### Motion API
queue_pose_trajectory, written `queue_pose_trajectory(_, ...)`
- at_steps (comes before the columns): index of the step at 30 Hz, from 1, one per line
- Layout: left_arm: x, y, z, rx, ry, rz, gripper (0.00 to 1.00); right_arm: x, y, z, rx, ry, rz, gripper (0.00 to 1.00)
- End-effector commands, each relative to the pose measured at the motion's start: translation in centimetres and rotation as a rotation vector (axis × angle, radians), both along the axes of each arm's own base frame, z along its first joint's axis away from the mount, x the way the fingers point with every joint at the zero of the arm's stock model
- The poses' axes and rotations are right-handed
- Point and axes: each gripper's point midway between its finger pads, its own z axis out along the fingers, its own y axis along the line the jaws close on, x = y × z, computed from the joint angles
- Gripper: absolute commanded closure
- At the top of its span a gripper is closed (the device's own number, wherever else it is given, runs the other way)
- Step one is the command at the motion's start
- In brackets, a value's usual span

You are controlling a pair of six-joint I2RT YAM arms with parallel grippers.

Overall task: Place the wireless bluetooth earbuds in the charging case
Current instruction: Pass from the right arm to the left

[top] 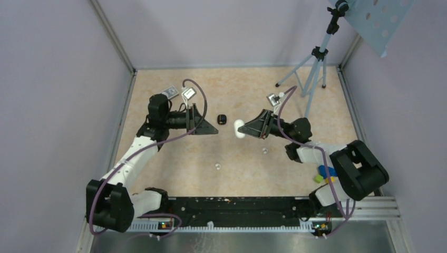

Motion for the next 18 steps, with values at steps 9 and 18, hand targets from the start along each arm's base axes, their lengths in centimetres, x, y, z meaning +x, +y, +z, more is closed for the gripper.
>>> queue_pose_trajectory(9,0.6,-3.1,3.4,-0.046,-0.138,-0.008,0.09,-2.5,2.9,4.6,0.08,-0.156,0.116,1.0)
queue_pose_trajectory(18,0.6,-4.4,3.9,-0.057,-0.136,-0.029,0.25,-2.7,3.4,4.5,0.076,-0.135,0.132,1.0)
